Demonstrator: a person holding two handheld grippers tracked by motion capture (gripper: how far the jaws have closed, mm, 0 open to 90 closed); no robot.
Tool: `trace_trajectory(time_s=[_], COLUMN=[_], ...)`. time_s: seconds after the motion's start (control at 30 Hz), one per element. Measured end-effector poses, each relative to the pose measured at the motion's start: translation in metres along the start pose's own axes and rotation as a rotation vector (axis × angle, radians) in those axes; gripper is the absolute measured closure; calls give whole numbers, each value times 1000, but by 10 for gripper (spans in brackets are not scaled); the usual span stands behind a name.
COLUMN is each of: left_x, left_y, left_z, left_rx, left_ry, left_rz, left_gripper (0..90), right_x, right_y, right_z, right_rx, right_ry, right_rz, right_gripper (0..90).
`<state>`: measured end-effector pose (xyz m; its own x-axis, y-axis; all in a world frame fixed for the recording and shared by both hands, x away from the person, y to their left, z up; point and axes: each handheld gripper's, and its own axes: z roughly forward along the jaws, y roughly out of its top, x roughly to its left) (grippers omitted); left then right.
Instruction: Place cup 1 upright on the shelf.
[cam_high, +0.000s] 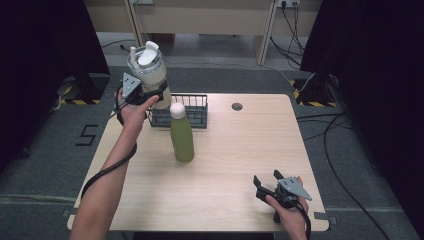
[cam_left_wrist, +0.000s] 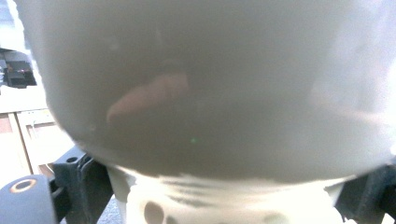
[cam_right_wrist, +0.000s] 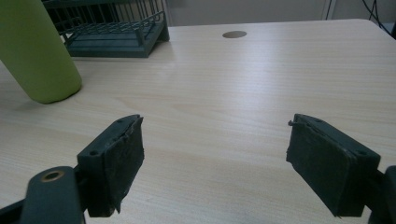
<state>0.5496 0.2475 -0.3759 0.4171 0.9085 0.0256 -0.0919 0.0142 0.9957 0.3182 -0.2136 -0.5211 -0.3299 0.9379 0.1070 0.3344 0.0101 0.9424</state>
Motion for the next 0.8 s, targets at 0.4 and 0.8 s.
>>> trace_trajectory(time_s=[0.4, 0.8], left_x=[3, 4], left_y=[0, -2], left_z=[10, 21], left_rx=[2, 3], left_ry=[4, 23], left_rz=[-1, -15], left_gripper=[92, 92], right_x=[0, 0], right_y=[0, -1], right_z=[0, 0], right_rx=[1, 0], right_ry=[1, 3], right_rz=[6, 7], right_gripper=[185, 186])
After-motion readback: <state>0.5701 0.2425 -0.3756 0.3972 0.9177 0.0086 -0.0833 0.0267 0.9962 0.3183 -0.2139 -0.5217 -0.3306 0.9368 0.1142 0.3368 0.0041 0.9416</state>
